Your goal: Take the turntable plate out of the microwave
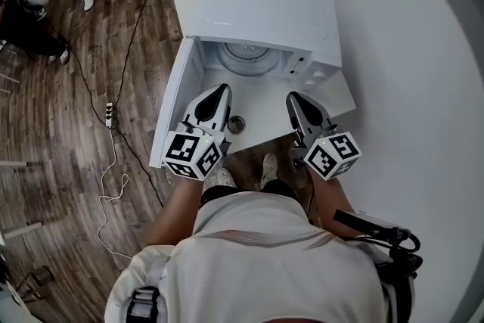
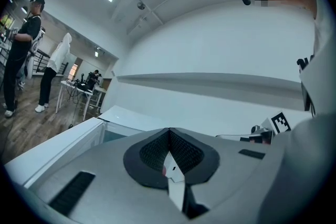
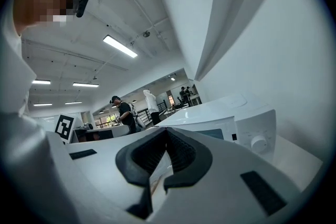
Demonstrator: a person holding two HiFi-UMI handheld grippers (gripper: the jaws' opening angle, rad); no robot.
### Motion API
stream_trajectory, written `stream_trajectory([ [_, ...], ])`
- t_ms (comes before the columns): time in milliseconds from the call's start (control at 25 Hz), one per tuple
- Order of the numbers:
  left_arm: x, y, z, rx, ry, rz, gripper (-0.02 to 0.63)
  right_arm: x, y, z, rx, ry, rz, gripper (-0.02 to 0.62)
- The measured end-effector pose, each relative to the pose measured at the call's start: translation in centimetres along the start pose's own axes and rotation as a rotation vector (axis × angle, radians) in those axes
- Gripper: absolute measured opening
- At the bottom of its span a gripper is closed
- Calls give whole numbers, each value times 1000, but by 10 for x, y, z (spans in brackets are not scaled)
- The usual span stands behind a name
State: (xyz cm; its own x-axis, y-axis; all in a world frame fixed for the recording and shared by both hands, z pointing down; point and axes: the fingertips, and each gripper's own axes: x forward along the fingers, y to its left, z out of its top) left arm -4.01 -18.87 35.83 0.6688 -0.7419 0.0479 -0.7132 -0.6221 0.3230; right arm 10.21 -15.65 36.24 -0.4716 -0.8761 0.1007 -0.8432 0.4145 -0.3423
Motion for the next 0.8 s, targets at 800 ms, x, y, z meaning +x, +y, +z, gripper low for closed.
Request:
stream_trajectory([
  [800, 84, 44, -72, -260, 142, 92, 11, 87, -67, -55, 187, 149, 89, 3],
])
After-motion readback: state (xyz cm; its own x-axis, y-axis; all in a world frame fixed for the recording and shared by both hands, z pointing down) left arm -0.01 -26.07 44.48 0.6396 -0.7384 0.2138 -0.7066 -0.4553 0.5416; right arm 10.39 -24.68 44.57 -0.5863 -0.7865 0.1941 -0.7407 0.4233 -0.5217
